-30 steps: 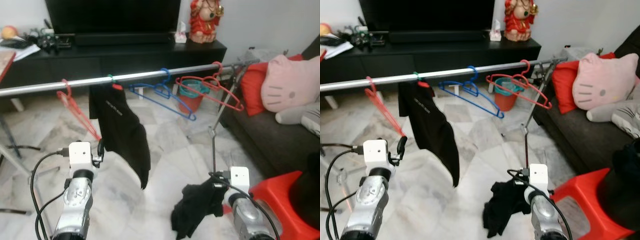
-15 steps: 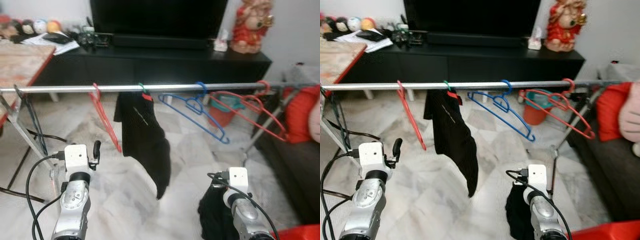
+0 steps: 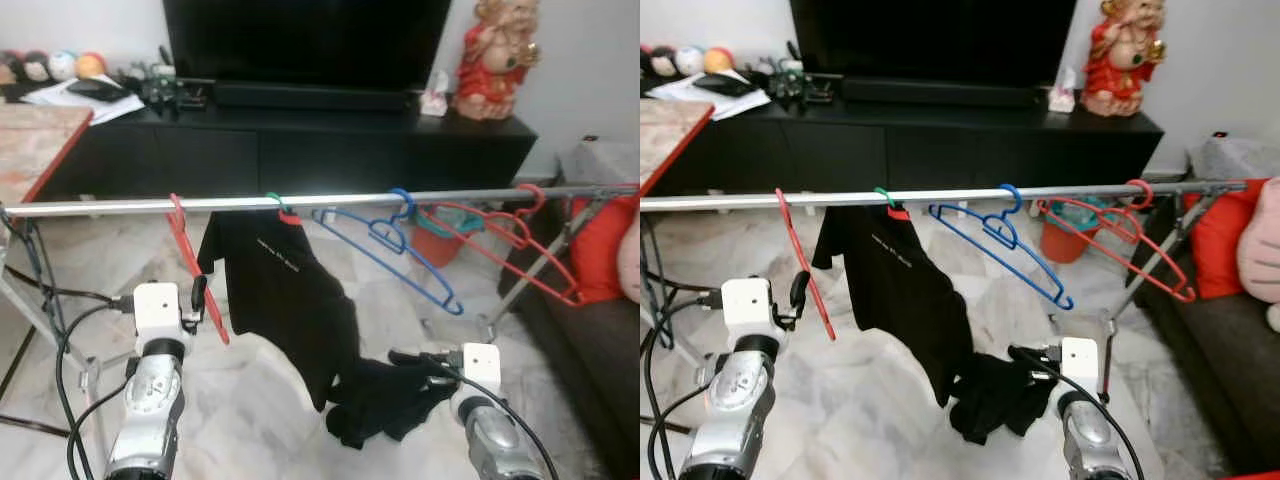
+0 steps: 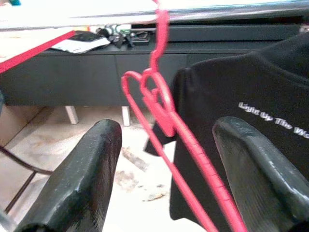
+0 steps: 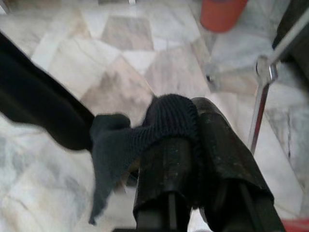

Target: Hang hanger

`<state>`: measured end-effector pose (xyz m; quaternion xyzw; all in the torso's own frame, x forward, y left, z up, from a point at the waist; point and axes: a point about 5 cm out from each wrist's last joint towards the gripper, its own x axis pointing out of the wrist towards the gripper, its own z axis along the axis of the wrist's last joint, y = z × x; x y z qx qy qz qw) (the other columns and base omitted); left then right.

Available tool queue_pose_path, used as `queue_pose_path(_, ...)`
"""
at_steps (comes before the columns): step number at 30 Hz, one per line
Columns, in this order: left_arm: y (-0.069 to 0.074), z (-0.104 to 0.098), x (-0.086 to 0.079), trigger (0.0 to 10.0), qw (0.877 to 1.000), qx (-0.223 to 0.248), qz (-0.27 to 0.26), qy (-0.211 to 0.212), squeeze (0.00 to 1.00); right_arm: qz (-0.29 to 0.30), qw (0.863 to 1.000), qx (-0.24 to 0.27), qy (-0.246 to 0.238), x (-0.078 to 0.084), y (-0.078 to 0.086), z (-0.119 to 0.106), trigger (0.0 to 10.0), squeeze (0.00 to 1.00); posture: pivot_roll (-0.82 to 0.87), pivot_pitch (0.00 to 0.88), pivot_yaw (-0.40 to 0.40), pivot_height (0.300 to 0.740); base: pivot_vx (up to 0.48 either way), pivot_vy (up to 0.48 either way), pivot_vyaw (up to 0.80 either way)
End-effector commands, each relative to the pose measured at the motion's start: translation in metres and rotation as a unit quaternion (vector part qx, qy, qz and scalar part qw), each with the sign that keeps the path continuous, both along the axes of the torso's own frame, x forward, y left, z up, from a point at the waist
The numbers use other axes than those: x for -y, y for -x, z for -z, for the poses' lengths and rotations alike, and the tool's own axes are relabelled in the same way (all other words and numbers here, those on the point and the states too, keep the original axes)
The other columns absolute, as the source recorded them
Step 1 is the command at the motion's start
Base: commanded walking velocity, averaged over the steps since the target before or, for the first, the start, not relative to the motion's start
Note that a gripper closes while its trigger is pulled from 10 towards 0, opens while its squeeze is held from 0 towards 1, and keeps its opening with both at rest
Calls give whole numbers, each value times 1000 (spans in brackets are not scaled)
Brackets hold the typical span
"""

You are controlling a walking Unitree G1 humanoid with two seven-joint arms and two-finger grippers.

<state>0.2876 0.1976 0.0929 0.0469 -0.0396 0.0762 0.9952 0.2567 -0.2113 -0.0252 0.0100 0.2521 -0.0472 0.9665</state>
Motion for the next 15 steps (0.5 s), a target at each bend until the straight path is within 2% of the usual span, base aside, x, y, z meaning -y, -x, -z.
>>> queue_pose_path(1,0,-3,9,10000,1000,3,16,-2,0,19,1000,-17,3,11,9,5,10000,0,-2,0,-78,740,0,0,0)
queue_pose_path(10,-7,-10,4,10000,1000,0,-5,-10,0,20,1000,-21,-2,10,10,6,10000,0,2,0,-80,740,0,0,0)
queue_pose_path(13,-10,-9,8,10000,1000,-11,11,-6,0,20,1000,-23,-2,10,10,7,10000,0,2,0,-80,740,0,0,0)
queue_pose_path(14,-11,-6,14,10000,999,-21,43,-2,0,21,999,-24,-2,9,10,7,10000,0,9,0,-74,740,0,0,0)
queue_pose_path(15,-11,-6,14,10000,999,-21,43,-2,0,21,999,-24,-2,9,10,7,10000,0,9,0,-74,740,0,0,0)
